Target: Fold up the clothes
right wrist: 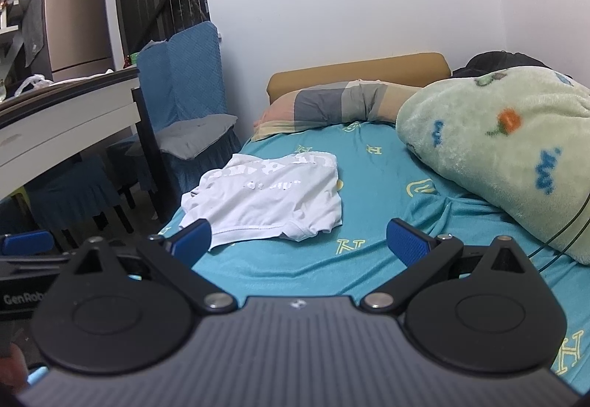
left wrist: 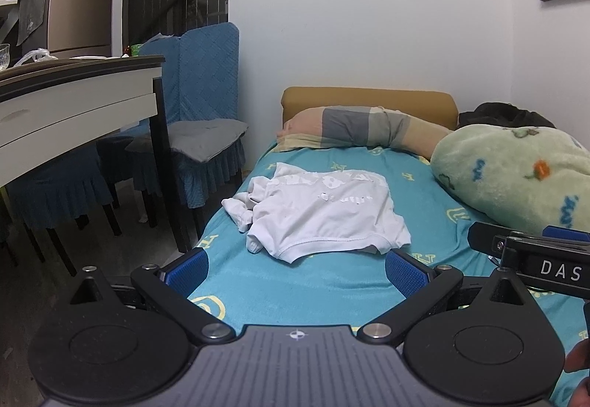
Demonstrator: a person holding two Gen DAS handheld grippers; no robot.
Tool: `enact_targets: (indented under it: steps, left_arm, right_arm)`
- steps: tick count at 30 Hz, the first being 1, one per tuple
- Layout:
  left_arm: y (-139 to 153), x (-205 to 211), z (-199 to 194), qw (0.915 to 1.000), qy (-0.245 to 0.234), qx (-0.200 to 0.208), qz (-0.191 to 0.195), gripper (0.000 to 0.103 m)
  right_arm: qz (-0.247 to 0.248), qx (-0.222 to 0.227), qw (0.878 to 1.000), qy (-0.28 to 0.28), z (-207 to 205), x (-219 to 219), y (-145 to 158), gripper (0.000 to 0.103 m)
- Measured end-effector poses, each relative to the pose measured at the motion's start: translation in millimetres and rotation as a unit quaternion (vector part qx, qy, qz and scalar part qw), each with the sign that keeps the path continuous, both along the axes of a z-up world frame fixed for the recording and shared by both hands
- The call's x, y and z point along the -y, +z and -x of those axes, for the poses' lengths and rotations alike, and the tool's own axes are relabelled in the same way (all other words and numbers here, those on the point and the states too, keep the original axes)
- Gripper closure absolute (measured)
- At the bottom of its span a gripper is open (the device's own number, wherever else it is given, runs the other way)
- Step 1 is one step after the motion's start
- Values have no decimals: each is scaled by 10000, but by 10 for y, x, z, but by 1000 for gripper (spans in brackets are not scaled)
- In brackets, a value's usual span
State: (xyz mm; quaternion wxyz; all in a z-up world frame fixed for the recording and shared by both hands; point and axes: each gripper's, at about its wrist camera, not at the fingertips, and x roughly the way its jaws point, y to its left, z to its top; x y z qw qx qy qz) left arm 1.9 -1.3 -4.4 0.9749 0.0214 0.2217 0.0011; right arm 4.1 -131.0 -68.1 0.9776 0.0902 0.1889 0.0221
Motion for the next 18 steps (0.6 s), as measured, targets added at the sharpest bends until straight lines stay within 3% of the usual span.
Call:
enact_targets:
  steps: [18]
  left_arm:
    - [15, -44, 6, 9997, -104, 109, 173, 0]
  right_arm:
    - [-35, -8, 10000, 42, -11, 17, 11, 0]
